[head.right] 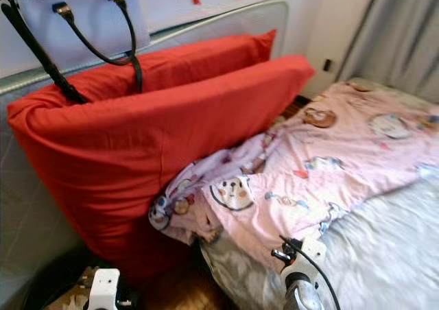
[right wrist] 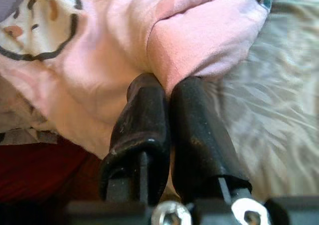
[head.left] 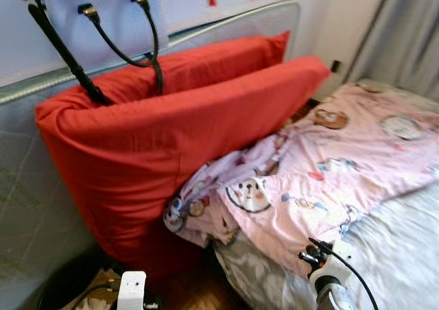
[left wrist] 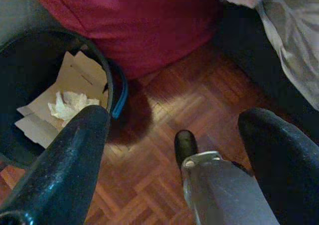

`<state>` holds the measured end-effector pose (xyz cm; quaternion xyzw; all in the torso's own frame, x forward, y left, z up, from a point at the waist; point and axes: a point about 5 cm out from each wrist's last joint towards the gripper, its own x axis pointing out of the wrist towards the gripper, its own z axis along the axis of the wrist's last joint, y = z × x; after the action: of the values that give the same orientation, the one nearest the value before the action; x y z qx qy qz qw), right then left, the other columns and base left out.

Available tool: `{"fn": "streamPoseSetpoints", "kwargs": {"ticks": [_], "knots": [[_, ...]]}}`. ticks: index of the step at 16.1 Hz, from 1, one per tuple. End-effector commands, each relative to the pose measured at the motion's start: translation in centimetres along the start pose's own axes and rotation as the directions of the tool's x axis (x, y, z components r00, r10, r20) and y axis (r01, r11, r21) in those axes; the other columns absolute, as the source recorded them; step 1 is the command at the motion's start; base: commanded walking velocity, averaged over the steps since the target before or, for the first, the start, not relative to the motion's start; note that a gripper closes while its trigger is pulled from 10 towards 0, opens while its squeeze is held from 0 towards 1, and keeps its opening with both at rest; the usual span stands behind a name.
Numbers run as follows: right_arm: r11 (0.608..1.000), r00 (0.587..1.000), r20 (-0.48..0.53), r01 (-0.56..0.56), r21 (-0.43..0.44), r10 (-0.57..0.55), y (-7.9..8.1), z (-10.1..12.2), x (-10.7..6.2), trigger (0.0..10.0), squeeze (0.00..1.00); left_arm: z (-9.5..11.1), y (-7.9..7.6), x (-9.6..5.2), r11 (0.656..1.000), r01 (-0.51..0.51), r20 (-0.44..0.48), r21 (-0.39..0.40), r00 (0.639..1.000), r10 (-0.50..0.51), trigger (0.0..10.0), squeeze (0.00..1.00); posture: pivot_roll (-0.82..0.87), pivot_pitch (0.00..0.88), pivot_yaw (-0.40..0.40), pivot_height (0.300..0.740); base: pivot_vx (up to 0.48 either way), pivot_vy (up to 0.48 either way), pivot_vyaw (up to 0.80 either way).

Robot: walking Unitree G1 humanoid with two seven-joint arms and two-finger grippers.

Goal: Clean up the room

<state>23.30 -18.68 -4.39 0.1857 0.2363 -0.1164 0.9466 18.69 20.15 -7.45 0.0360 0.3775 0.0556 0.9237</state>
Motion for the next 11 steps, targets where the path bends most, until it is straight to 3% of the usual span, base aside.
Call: {"fn": "streamPoseSetpoints", "kwargs": {"ticks": [1,4,11], "knots": [[1.000,0.999,0.047,0.018,-0.008,-0.018,-0.1,0.7,0.1,10.0,0.00,-0.2,-0.1,-0.1,1.000,0.009,-0.007,0.026,1.000,-0.009,10.0,0.00,-0.07,0.000,0.000,0.740,-0.277,0.000,0.00],[0.998,0.993,0.105,0.057,-0.030,-0.054,-0.4,1.7,0.3,10.0,0.00,-0.2,-0.1,-0.1,1.000,0.009,-0.005,0.029,1.000,-0.009,10.0,0.00,-0.07,0.000,0.001,0.740,-0.280,0.000,0.00],[0.991,0.962,0.270,0.057,-0.122,-0.022,0.7,4.5,0.7,10.0,0.00,-0.2,-0.1,-0.1,0.999,0.015,-0.001,0.041,1.000,-0.015,10.0,0.00,-0.07,0.000,0.004,0.740,-0.281,0.000,0.00]]}}
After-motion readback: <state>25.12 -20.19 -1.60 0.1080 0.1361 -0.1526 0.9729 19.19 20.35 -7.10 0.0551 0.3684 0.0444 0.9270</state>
